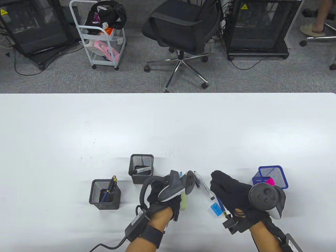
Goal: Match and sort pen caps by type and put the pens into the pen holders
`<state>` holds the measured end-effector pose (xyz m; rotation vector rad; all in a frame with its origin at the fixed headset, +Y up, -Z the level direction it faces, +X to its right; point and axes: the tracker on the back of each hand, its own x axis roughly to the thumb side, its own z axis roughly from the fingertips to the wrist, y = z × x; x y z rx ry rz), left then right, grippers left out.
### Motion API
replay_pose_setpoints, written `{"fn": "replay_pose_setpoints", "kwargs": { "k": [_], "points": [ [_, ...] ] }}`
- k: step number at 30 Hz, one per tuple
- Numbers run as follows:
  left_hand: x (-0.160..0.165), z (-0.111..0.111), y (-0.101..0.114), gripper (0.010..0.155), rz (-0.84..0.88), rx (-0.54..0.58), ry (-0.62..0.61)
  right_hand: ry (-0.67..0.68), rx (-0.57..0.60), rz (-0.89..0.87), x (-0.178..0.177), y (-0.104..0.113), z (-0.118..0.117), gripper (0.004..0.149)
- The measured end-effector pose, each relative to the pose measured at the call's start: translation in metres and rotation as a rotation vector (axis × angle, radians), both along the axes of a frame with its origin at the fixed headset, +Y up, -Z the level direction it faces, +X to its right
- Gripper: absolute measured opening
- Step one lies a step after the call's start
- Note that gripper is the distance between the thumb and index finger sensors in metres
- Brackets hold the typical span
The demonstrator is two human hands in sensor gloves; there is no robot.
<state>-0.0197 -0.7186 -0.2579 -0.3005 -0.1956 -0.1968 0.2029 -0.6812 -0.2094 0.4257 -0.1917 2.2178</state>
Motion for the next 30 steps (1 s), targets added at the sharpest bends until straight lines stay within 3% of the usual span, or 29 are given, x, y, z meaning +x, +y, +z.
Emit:
{"fn": "replay_pose_setpoints", "kwargs": {
  "k": [9, 19, 23, 30],
  "points": [
    [0.004, -0.013, -0.024, 0.063, -0.001, -0.068, 0.097, 0.012, 0.007, 0.031, -0.003, 0.000, 0.000, 0.057],
    [0.006, -0.020, -0.029, 0.065, -0.024, -0.051, 0.114, 0.013, 0.005, 0.052, -0.005, 0.000, 0.000, 0.058],
    [0.005, -0.013, -0.014, 0.064, 0.025, -0.006, 0.103, 0.012, 0.018, 0.076, -0.005, 0.002, 0.001, 0.057],
    [-0.012, 0.019, 0.029, 0.057, 0.333, -0.017, 0.071, 0.003, 0.006, 0.135, -0.007, 0.002, 0.002, 0.060]
  ]
}}
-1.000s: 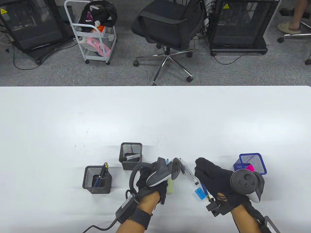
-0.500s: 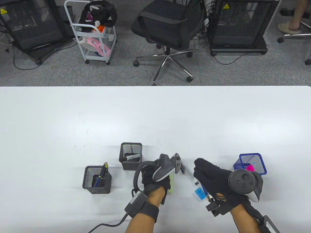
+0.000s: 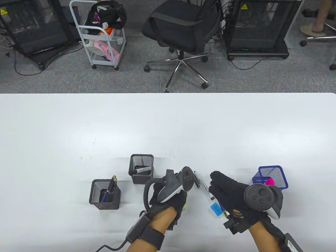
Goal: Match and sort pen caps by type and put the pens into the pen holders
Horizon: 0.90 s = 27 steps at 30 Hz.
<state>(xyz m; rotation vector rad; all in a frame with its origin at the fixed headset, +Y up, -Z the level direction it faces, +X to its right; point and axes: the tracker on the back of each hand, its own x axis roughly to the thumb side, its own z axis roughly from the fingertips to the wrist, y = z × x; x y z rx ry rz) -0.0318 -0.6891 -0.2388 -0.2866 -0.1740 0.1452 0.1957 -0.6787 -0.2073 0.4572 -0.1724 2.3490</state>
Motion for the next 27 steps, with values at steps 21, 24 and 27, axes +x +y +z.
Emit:
{"fn": "replay_pose_setpoints", "kwargs": {
  "k": [21, 24, 27],
  "points": [
    [-0.091, 0.056, 0.001, 0.053, 0.409, 0.214, 0.016, -0.080, -0.240, 0.864, -0.060, -0.028, 0.013, 0.065],
    [-0.092, 0.056, 0.001, 0.053, 0.417, 0.208, 0.017, -0.101, -0.261, 1.017, -0.072, -0.042, 0.014, 0.065],
    [-0.092, 0.055, 0.000, 0.053, 0.419, 0.208, 0.017, -0.117, -0.270, 1.137, -0.080, -0.054, 0.015, 0.064]
  ]
}}
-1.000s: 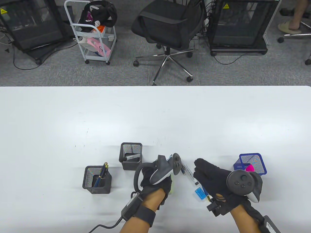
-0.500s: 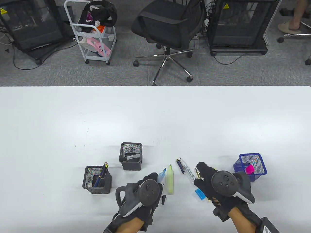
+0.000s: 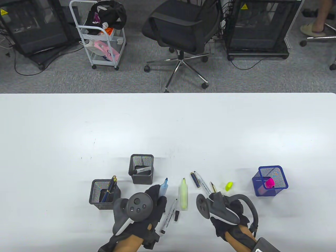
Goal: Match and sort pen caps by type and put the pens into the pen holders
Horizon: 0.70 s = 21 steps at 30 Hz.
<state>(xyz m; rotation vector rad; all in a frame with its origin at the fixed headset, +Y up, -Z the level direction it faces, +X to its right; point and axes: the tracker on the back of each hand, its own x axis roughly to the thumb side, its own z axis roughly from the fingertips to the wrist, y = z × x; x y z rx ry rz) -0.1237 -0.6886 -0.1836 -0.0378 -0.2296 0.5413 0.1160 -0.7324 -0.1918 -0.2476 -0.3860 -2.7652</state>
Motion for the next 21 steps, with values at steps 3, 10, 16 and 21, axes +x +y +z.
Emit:
{"fn": "replay_pose_setpoints", "kwargs": {
  "k": [3, 10, 16, 21],
  "points": [
    [0.000, 0.000, -0.001, 0.053, -0.004, -0.010, -0.003, 0.018, 0.002, 0.090, -0.006, -0.010, 0.001, 0.065],
    [0.000, 0.000, -0.001, 0.053, -0.009, -0.020, -0.005, 0.082, 0.036, 0.181, -0.020, -0.025, 0.005, 0.065],
    [0.000, -0.001, -0.003, 0.053, -0.020, -0.030, -0.013, 0.088, 0.043, 0.143, -0.021, -0.026, 0.003, 0.065],
    [0.001, -0.002, -0.004, 0.053, -0.035, -0.033, -0.019, 0.052, 0.016, 0.062, -0.012, -0.021, -0.001, 0.064]
  ]
}}
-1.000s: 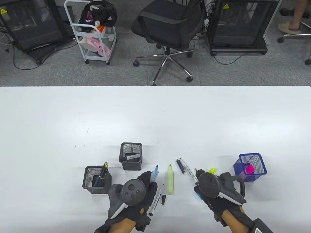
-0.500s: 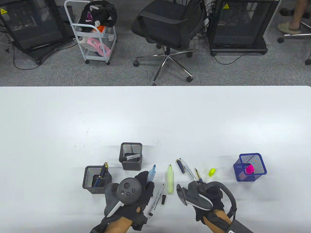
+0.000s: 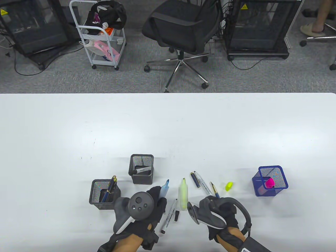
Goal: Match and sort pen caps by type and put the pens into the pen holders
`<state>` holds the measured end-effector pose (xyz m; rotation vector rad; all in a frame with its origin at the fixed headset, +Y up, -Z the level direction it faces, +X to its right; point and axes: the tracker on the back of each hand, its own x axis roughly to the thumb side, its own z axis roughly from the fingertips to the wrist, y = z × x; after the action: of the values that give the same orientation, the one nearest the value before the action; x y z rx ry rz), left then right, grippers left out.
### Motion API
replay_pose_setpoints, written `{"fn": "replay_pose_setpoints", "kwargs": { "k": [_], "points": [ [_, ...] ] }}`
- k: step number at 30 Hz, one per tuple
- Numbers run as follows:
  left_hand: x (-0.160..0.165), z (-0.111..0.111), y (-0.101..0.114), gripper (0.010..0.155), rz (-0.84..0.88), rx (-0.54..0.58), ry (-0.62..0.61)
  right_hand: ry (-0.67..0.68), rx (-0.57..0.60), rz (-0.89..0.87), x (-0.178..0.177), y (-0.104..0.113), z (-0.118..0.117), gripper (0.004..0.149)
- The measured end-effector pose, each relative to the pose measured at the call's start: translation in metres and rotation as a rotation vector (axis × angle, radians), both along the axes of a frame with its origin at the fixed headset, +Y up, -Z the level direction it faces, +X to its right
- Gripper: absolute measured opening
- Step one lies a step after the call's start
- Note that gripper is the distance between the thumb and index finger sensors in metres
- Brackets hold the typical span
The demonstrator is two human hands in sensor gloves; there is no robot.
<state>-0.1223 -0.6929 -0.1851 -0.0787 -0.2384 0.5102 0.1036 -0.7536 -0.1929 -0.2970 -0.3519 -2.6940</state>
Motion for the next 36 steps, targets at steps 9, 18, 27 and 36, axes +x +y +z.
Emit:
{"fn": "replay_pose_setpoints", "kwargs": {
  "k": [9, 18, 27, 36],
  "points": [
    [0.010, 0.002, 0.001, 0.052, -0.071, 0.024, -0.073, -0.020, 0.000, -0.689, 0.045, 0.058, -0.003, 0.060],
    [0.031, 0.012, 0.004, 0.053, -0.165, 0.069, -0.215, 0.247, 0.115, -0.821, 0.047, 0.077, 0.004, 0.055],
    [0.043, 0.020, 0.005, 0.053, -0.188, 0.109, -0.292, 0.365, 0.051, -0.797, 0.026, 0.077, 0.016, 0.051],
    [0.039, 0.012, 0.005, 0.054, 0.236, 0.033, -0.282, 0.292, 0.085, -1.248, 0.035, 0.087, 0.013, 0.050]
  ]
}}
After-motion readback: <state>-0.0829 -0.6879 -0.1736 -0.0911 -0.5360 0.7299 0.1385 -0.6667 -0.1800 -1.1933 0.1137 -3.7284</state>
